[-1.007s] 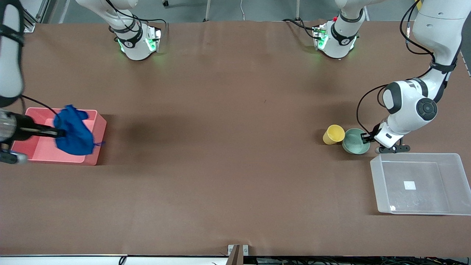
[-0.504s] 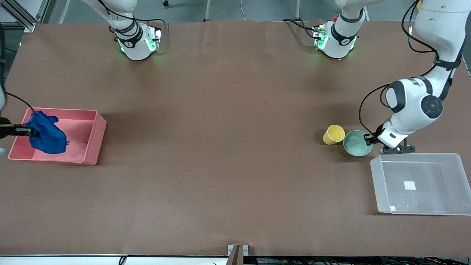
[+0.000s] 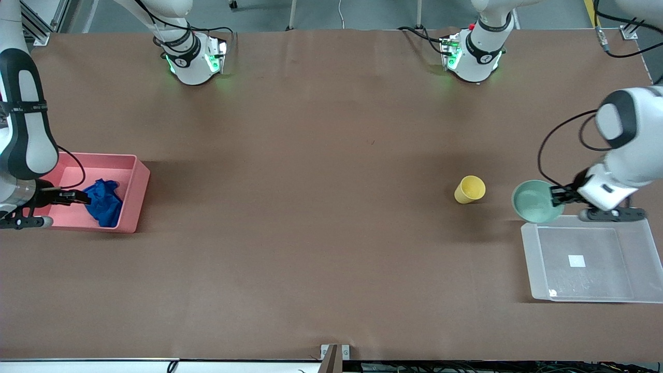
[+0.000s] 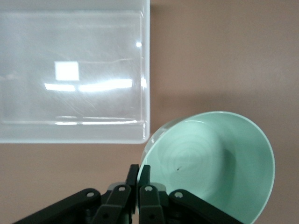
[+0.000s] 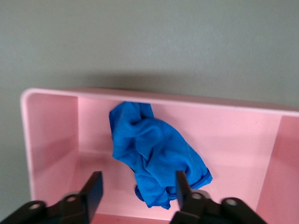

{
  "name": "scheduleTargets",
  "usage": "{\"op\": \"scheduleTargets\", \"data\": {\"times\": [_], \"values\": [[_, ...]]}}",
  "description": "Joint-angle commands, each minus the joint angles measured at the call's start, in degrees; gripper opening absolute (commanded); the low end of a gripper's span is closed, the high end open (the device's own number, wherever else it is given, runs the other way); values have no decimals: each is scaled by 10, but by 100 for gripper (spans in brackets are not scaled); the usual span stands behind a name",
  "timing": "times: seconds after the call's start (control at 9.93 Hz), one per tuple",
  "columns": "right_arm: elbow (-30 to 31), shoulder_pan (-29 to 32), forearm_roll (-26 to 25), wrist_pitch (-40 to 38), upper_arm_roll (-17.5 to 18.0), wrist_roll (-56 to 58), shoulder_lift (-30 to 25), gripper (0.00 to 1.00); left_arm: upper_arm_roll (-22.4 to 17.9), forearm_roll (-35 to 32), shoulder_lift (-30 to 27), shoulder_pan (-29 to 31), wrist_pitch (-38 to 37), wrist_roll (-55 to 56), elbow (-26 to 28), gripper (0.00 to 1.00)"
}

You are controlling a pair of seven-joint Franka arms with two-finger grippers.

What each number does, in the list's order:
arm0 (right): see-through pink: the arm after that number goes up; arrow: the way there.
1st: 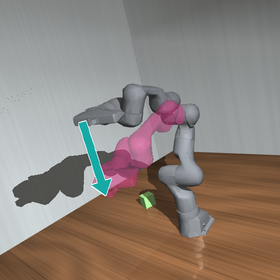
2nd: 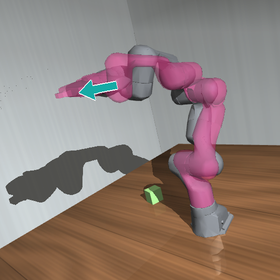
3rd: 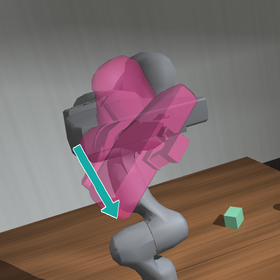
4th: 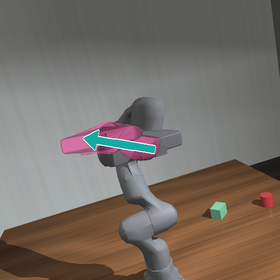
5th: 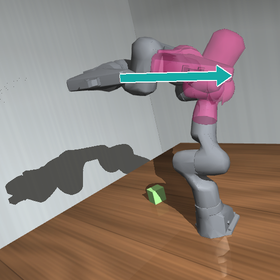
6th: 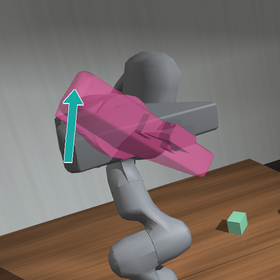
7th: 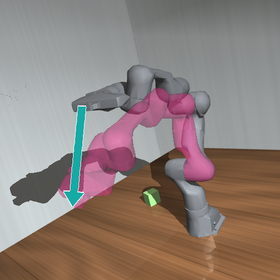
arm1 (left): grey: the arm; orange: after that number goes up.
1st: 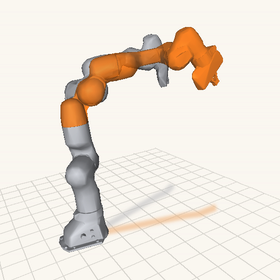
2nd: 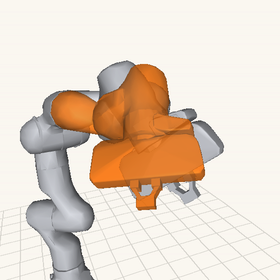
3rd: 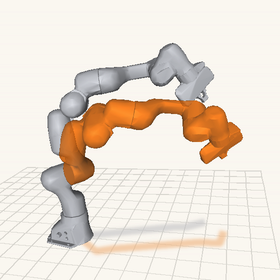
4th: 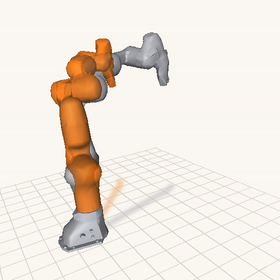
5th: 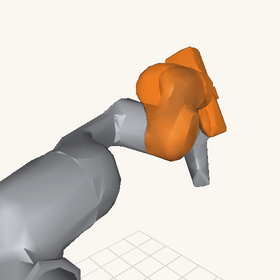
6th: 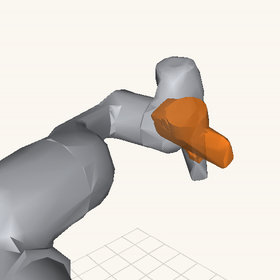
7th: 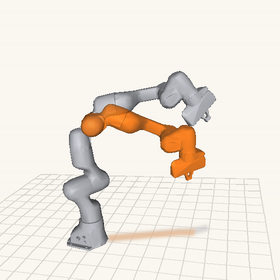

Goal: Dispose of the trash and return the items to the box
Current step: 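Release the cloth in the bin while the left gripper carries the bowl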

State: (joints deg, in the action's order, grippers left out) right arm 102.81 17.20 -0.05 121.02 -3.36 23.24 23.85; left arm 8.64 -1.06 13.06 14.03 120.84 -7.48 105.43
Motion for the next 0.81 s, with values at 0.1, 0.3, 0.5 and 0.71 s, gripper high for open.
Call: {"op": "scheduleTargets", "data": {"times": [0.1, 0.3, 0.5, 0.71], "values": [[7, -74, -9, -27, 0, -104, -88, 100, 1, -10, 144, 42, -63, -76, -192, 0], [-10, -133, -9, -86, 0, -208, -122, 100, -1, -8, 234, 68, -89, -133, -296, 0], [-51, -176, -9, -154, 1, -287, -138, 100, -4, -8, 290, 75, -87, -145, -357, 0], [-105, -181, -2, -234, 2, -301, -172, 100, -25, -8, 324, 69, -61, -146, -375, 0]]}}
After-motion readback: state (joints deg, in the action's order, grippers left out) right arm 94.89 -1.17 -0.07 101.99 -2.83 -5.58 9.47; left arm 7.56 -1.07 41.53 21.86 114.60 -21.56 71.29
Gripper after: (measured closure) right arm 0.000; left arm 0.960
